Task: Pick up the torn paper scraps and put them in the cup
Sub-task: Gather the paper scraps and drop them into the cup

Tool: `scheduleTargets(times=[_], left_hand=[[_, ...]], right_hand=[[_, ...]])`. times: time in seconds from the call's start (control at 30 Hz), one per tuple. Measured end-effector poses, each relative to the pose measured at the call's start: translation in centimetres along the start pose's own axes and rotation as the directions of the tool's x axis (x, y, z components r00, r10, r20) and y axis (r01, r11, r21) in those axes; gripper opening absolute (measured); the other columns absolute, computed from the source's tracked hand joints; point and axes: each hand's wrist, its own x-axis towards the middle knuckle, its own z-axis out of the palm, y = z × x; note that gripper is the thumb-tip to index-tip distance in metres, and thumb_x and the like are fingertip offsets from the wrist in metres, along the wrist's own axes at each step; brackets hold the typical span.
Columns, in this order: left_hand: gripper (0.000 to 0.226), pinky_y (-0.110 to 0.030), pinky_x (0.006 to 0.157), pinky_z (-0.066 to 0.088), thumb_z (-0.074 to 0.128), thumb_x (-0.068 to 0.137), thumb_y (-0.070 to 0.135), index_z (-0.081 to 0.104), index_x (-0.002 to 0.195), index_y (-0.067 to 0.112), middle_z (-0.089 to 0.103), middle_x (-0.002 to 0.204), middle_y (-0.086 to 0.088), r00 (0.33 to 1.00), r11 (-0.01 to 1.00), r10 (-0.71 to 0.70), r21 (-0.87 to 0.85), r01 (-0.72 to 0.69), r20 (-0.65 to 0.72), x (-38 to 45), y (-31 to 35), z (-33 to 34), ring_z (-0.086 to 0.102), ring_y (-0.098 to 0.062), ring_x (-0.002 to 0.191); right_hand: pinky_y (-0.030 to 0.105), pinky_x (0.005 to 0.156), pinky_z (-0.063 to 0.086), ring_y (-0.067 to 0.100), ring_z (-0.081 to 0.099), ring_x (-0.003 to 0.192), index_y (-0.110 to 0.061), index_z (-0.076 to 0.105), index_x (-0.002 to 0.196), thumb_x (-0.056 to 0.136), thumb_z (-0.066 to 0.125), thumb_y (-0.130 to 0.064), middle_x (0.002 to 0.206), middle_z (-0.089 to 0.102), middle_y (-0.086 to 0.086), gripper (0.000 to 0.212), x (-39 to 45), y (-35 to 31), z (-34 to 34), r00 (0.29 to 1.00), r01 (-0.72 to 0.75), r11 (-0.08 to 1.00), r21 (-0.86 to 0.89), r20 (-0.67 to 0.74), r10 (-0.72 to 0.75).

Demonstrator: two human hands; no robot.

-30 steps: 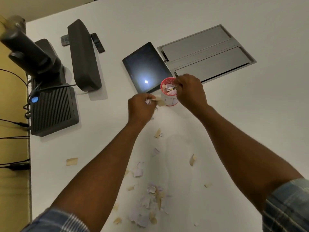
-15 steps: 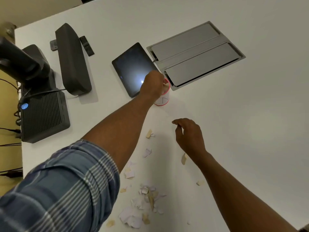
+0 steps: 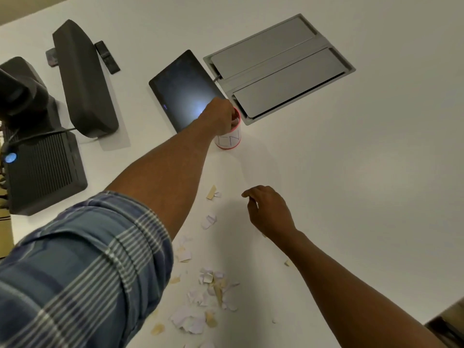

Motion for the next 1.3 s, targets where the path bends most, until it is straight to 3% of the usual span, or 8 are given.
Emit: scheduleTargets(times=[0.2, 0.33, 0.47, 0.57, 0.87, 1.03, 1.17, 1.3], left_hand=[[0.035, -0.027, 0.076, 0.044, 0.063, 0.086, 0.027, 0.064, 0.116, 0.008, 0.066, 0.109, -0.012, 0.999, 0.999, 0.042, -0.034, -0.042, -0.005, -2.0, -0.6, -2.1, 0.061, -0.027, 0.099], [0.033, -0.034, 0.082, 0.051, 0.065, 0.083, 0.013, 0.064, 0.115, 0.012, 0.066, 0.11, -0.01, 0.988, 0.992, -0.01, -0.125, -0.009, -0.156, -5.8, -1.6, -2.8, 0.06, -0.027, 0.102], [0.033, -0.035, 0.088, 0.05, 0.064, 0.083, 0.015, 0.065, 0.116, 0.011, 0.066, 0.113, -0.011, 0.943, 0.952, -0.076, -0.304, -0.027, -0.323, -13.5, -2.8, -1.2, 0.061, -0.028, 0.101], [0.03, -0.034, 0.089, 0.05, 0.064, 0.084, 0.015, 0.066, 0.113, 0.01, 0.067, 0.112, -0.011, 0.924, 0.915, -0.138, -0.404, -0.02, -0.357, -20.5, -3.4, 1.3, 0.063, -0.027, 0.101], [0.03, -0.033, 0.095, 0.046, 0.062, 0.086, 0.017, 0.065, 0.115, 0.01, 0.065, 0.119, -0.008, 0.925, 0.876, -0.305, -0.448, 0.179, -0.225, -37.5, -4.4, 9.0, 0.061, -0.025, 0.11], [0.039, -0.034, 0.093, 0.049, 0.063, 0.087, 0.018, 0.058, 0.125, 0.009, 0.059, 0.127, -0.009, 0.921, 0.831, -0.364, -0.496, 0.253, -0.14, -44.3, -4.7, 13.4, 0.06, -0.026, 0.109], [0.057, -0.032, 0.099, 0.043, 0.066, 0.084, 0.03, 0.047, 0.136, 0.015, 0.05, 0.136, -0.005, 0.907, 0.831, -0.415, -0.436, 0.345, -0.075, -47.9, -4.4, 16.1, 0.048, -0.022, 0.125], [0.083, -0.035, 0.091, 0.049, 0.07, 0.074, 0.051, 0.033, 0.143, 0.021, 0.037, 0.139, -0.001, 0.865, 0.782, -0.499, -0.405, 0.473, 0.047, -50.2, -2.8, 18.0, 0.043, -0.02, 0.125]], right_hand=[[0.032, 0.084, 0.051, 0.016, 0.057, 0.107, -0.019, 0.067, 0.111, 0.091, 0.047, -0.006, 0.112, 0.068, -0.003, 0.031, -0.8, -0.8, 0.1, 1.0, 0.015, 1.0, -0.021, 0.017, -0.014], [0.031, 0.083, 0.051, 0.018, 0.058, 0.106, -0.018, 0.064, 0.116, 0.092, 0.047, -0.007, 0.113, 0.068, 0.0, 0.031, -1.9, -1.3, -0.3, 0.998, 0.048, 0.998, -0.051, 0.033, -0.046], [0.031, 0.085, 0.049, 0.018, 0.058, 0.107, -0.019, 0.062, 0.118, 0.093, 0.048, -0.013, 0.113, 0.068, -0.002, 0.03, -3.8, -1.9, -0.4, 0.996, 0.07, 0.994, -0.078, 0.058, -0.065], [0.03, 0.085, 0.048, 0.016, 0.058, 0.106, -0.022, 0.061, 0.117, 0.092, 0.05, -0.018, 0.113, 0.067, -0.004, 0.028, -6.1, -2.6, -0.2, 0.995, 0.074, 0.995, -0.071, 0.071, -0.069], [0.033, 0.087, 0.048, 0.018, 0.055, 0.112, -0.021, 0.058, 0.122, 0.093, 0.05, -0.02, 0.119, 0.063, -0.001, 0.03, -14.2, -3.8, 2.0, 0.961, 0.145, 0.984, -0.1, 0.25, -0.116], [0.034, 0.085, 0.049, 0.021, 0.056, 0.111, -0.017, 0.059, 0.122, 0.092, 0.049, -0.01, 0.124, 0.06, 0.001, 0.033, -17.2, -3.0, 1.8, 0.957, 0.158, 0.98, -0.119, 0.262, -0.122], [0.034, 0.087, 0.047, 0.022, 0.055, 0.114, -0.017, 0.055, 0.128, 0.092, 0.054, -0.019, 0.128, 0.056, 0.003, 0.035, -18.7, -1.7, 1.0, 0.957, 0.16, 0.972, -0.17, 0.269, -0.11], [0.031, 0.088, 0.046, 0.022, 0.049, 0.119, -0.016, 0.048, 0.133, 0.089, 0.061, -0.031, 0.132, 0.051, 0.004, 0.049, -20.0, -0.3, 0.4, 0.959, 0.169, 0.961, -0.219, 0.262, -0.109]])
